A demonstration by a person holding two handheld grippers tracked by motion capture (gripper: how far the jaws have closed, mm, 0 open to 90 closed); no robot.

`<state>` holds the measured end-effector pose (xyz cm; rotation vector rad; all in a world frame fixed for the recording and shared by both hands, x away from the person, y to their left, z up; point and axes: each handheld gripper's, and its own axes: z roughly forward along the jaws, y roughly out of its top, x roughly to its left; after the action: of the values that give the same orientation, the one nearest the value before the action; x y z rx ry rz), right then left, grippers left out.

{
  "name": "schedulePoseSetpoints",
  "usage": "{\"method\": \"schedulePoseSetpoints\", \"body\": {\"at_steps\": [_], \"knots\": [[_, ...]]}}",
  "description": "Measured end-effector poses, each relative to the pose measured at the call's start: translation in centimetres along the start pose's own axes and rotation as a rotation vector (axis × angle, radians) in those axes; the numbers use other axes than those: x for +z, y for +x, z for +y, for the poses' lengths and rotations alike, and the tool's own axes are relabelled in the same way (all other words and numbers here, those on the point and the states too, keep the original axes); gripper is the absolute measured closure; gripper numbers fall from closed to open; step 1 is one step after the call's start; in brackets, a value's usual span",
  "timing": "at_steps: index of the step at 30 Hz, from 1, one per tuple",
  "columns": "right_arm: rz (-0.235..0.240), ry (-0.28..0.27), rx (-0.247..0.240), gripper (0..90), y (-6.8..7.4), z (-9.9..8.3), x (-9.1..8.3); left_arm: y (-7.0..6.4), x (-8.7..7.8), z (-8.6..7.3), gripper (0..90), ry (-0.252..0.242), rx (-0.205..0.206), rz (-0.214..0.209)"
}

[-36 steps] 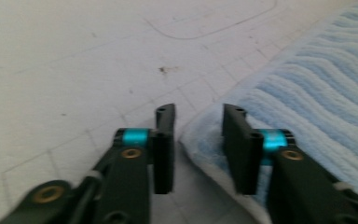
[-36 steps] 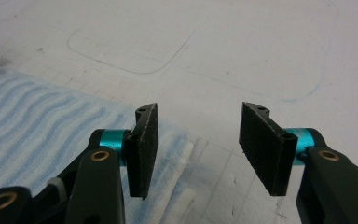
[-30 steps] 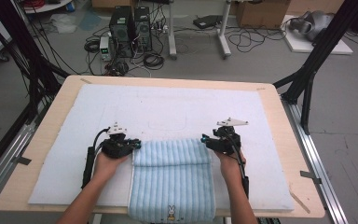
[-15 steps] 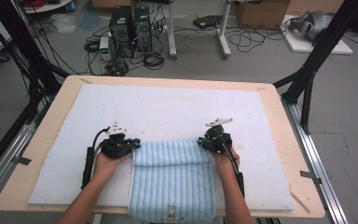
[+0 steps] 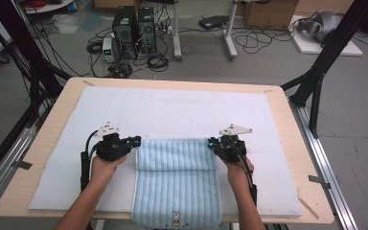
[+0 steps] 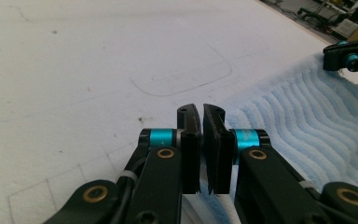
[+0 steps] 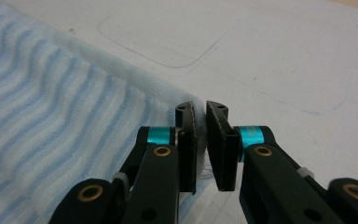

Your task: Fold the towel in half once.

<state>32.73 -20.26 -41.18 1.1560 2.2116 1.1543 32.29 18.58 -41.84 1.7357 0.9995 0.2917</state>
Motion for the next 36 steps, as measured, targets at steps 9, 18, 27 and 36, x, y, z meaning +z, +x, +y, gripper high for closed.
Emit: {"method": "schedulePoseSetpoints", "body": {"at_steps": [9,18,27,36], "knots": [[0.063,-0.047,0.018,82.5,1.3,-2.6,-3.7,-2.2,-2.7,-1.3,85.1,-0.008,0.007,-0.080],[0.107,-0.037,0.001,82.2,3.4,-5.5,-6.4,-4.0,-4.7,-3.8,85.0,0.049,0.034,-0.141],[0.157,0.014,0.000,79.9,4.5,-8.6,-7.1,-5.1,-5.6,-6.3,84.5,0.111,0.048,-0.170],[0.106,-0.072,0.075,48.8,3.0,-9.2,-8.5,-3.7,-5.5,-5.1,48.7,0.031,0.021,-0.136]]}}
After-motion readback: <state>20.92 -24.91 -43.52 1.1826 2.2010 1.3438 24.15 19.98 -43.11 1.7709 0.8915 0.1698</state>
